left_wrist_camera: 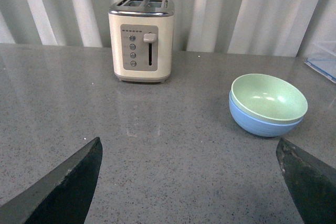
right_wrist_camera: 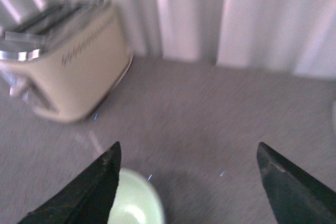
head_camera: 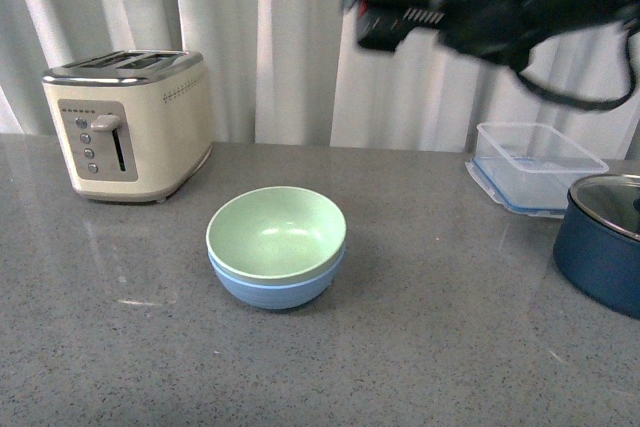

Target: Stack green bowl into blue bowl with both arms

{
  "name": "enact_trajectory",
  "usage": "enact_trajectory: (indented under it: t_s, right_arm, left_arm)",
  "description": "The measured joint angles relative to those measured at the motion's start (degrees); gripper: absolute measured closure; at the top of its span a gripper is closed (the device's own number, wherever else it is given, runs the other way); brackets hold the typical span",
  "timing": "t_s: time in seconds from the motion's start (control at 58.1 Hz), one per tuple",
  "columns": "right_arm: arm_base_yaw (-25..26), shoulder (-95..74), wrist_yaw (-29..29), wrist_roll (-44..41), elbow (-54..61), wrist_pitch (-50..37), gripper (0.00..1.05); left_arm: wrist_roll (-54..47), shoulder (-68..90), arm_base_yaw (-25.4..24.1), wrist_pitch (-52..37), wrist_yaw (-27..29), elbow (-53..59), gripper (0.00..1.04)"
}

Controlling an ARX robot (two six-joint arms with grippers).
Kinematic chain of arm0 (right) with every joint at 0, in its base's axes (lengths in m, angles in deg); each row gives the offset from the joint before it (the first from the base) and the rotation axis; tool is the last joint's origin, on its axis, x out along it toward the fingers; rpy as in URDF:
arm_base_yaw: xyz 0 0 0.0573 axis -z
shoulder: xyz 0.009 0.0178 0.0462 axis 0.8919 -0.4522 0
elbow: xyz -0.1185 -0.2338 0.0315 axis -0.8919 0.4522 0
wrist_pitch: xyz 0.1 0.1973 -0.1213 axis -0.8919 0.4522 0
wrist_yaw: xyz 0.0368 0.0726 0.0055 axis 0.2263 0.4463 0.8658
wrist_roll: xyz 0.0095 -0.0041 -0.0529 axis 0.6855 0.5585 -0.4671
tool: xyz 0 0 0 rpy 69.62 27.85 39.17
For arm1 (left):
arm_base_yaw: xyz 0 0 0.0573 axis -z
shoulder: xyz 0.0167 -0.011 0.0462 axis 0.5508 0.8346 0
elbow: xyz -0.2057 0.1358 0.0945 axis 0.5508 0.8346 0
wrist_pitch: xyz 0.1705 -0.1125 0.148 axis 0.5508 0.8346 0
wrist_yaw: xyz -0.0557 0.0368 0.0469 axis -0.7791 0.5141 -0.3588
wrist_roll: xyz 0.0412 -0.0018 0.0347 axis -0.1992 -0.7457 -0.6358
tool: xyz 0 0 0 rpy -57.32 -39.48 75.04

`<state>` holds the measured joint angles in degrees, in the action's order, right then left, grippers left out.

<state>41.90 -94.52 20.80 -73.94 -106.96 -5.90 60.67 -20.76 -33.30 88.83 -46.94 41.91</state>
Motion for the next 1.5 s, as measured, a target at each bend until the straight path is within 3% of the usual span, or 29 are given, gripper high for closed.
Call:
enact_trajectory:
  t_s: [0.052,0.086,0.155,0.31,0.516,0.705,0.998,1.067,1.239,1.325,1.497]
  right_arm:
    - [0.6,2.8,-4.0,-0.9,2.3,-5.4,0.25]
    - [1.1,4.7,-11.0,-3.0,5.3,-11.6,0.31]
    - [2.0,7.5,-17.2,-4.7,11.6,-18.6,0.42]
    - [5.6,13.9,-15.1,-6.6,28.9,-26.4,0.70]
    - [9.6,23.5,-11.3,-7.4,42.6,-31.0,1.04]
    - [13.5,33.6,-7.2,-7.3,54.9,-32.2,1.04]
    - [16.7,45.2,-4.0,-7.3,63.3,-29.0,1.04]
    - [19.4,47.9,-0.3,-7.3,64.5,-27.5,1.04]
    - [21.1,54.9,0.0,-7.3,67.2,-23.3,1.04]
    - [21.1,55.6,0.0,-7.3,69.3,-25.5,1.04]
    - [21.1,61.8,0.1,-7.3,70.8,-19.8,1.04]
  left_arm:
    - [0.0,0.0,0.0,0.0,0.0,0.0,0.07]
    - [0.0,-0.1,0.0,0.0,-0.1,0.0,0.07]
    - [0.0,-0.1,0.0,0.0,-0.2,0.0,0.07]
    - [0.0,-0.1,0.0,0.0,-0.1,0.0,0.07]
    - [0.0,-0.1,0.0,0.0,-0.1,0.0,0.07]
    - [0.0,-0.1,0.0,0.0,-0.1,0.0,0.07]
    - [0.0,-0.1,0.0,0.0,-0.1,0.0,0.07]
    - [0.0,-0.1,0.0,0.0,-0.1,0.0,0.07]
    - [0.0,-0.1,0.0,0.0,-0.1,0.0,0.07]
    - [0.0,-0.1,0.0,0.0,-0.1,0.0,0.07]
    - [0.0,0.0,0.0,0.0,-0.1,0.0,0.07]
